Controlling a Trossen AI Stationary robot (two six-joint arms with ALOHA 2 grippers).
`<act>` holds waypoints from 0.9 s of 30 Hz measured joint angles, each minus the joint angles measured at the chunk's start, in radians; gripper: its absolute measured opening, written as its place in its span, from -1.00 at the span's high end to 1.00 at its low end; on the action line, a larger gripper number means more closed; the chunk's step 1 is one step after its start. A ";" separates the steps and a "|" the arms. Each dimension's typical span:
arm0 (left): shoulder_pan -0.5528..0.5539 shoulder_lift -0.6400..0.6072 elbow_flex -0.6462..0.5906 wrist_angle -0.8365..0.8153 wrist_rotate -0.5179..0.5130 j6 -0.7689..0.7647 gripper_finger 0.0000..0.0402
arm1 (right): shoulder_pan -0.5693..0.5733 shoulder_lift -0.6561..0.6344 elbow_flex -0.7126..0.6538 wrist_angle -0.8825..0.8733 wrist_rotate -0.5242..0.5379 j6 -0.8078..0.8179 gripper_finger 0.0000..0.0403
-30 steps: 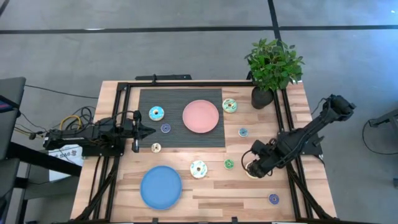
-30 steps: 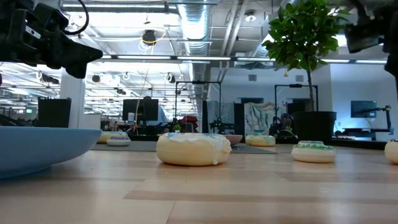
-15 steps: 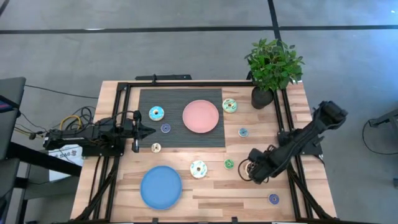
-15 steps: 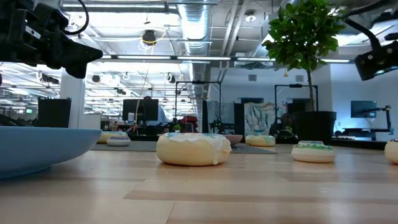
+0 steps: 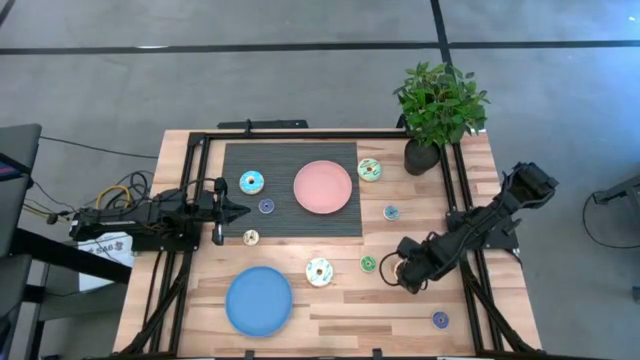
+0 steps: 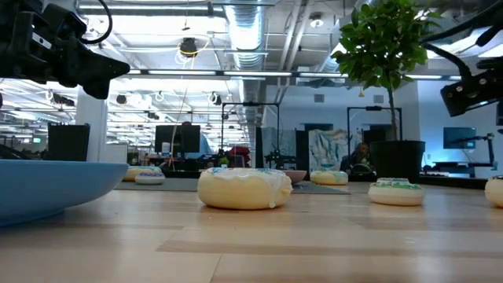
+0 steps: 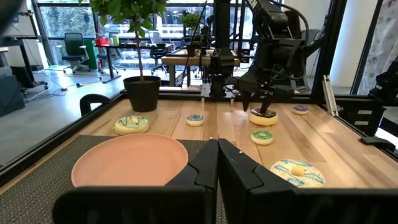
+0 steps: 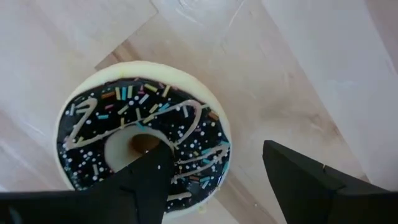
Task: Pick & Place donuts
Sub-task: Put the large black donut on the pink plate
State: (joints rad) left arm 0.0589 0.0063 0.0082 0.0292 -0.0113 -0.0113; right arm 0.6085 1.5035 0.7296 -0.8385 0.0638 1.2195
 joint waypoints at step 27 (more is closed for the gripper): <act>0.000 0.000 0.000 0.000 0.000 0.000 1.00 | -0.009 0.001 -0.039 0.088 -0.021 -0.017 0.19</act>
State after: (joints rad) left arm 0.0586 0.0063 0.0082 0.0292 -0.0113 -0.0113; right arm 0.5999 1.5040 0.6903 -0.7509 0.0429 1.2030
